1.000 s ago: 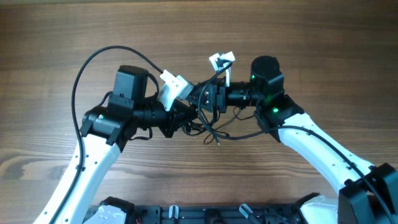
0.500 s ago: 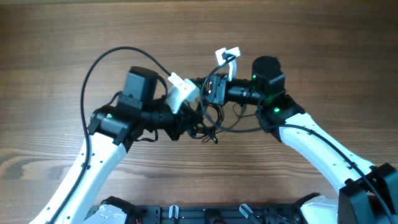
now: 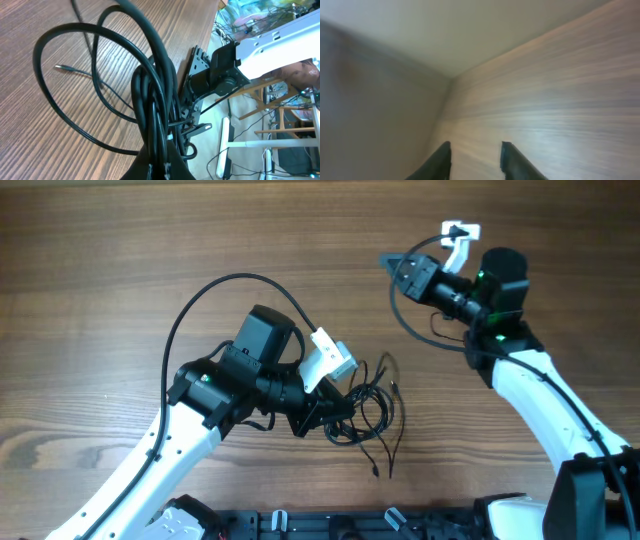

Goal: Untangle cables

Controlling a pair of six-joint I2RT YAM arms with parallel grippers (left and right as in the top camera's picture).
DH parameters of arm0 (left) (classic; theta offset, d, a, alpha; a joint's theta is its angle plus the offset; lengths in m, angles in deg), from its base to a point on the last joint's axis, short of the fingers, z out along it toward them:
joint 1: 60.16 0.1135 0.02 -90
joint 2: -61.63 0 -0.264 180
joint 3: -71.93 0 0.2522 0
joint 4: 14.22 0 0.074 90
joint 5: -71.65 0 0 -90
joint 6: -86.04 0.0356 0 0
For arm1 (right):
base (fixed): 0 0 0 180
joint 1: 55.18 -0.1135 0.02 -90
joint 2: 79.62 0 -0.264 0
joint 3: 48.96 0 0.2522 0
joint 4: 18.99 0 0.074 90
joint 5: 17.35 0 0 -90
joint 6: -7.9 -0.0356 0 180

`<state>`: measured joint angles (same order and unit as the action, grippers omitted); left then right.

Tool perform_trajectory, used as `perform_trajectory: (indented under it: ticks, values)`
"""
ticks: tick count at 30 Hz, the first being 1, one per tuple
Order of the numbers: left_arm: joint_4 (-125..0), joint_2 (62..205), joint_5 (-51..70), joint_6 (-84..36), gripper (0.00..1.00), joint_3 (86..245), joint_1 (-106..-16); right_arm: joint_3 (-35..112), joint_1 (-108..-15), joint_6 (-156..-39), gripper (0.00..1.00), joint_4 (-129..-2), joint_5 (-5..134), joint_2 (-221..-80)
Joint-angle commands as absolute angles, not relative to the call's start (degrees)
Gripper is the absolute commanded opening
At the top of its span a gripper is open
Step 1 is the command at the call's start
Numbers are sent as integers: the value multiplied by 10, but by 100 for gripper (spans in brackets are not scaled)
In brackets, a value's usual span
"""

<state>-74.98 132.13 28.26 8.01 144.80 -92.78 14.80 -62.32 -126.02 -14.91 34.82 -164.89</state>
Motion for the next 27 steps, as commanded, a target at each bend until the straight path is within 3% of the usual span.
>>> perform_trajectory:
  ticks: [1,7,12,17,21,27]
  values:
    - [-749,1313,298,94,4,1448,-923,154,-602,-1204,53,-200,388,-1656]
    - [-747,1313,189,107,4,1448,-905,154,-595,-1145,78,-307,400,-1656]
    - [-730,1314,71,106,4,1448,-902,154,-595,-1121,85,-380,335,-1656]
    - [-711,1314,67,92,4,1448,-902,154,-595,-1008,86,-408,174,-1656]
    - [-685,1314,73,41,4,1448,-885,153,-595,-980,86,-448,156,-1656]
    - [-664,1314,207,47,4,1448,-833,150,-598,-892,88,-463,122,-1656]
